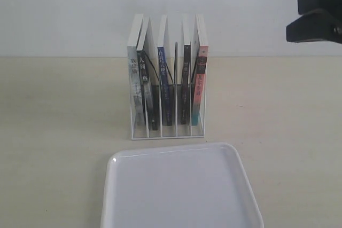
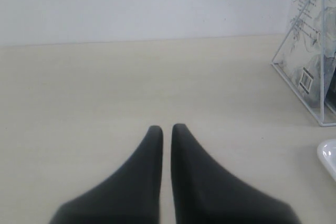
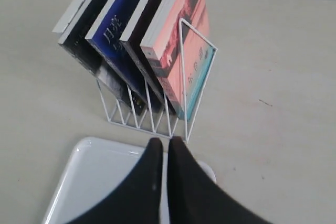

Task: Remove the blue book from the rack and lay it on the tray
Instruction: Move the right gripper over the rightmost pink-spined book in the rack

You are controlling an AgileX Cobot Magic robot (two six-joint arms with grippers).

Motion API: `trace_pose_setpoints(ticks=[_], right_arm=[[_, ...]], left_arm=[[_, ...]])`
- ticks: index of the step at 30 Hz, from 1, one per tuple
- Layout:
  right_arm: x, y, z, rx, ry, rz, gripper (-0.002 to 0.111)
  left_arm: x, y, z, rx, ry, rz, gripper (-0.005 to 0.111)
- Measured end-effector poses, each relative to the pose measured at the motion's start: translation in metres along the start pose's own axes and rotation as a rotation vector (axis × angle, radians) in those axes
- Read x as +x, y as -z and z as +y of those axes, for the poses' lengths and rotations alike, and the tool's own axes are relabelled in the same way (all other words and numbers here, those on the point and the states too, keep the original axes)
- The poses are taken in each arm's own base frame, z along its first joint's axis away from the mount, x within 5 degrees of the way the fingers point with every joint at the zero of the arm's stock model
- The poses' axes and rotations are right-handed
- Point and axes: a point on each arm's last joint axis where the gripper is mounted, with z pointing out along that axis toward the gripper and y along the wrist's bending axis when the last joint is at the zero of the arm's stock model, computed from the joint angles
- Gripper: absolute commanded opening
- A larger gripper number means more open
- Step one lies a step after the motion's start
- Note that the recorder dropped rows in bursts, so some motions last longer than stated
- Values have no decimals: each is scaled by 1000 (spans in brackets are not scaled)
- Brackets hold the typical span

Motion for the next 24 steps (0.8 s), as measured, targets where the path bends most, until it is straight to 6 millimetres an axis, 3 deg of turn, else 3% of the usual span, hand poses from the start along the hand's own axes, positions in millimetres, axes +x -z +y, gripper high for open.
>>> trace_pose_setpoints(ticks=[6, 13, 20, 22, 24], right_arm=[[-20, -25, -1, -35, 5, 56, 4], [-48, -67, 31, -104, 78, 41, 4], [-59, -118, 24, 44, 114, 134, 5], [-60, -127, 22, 87, 129, 157, 17], [-63, -133, 22, 107, 135, 163, 36]], left_arm=[[0, 0, 0, 0, 0, 0, 5], [0, 0, 0, 0, 0, 0, 5], [0, 0, 0, 0, 0, 0, 5], [0, 0, 0, 0, 0, 0, 5], [0, 0, 0, 0, 0, 0, 5]])
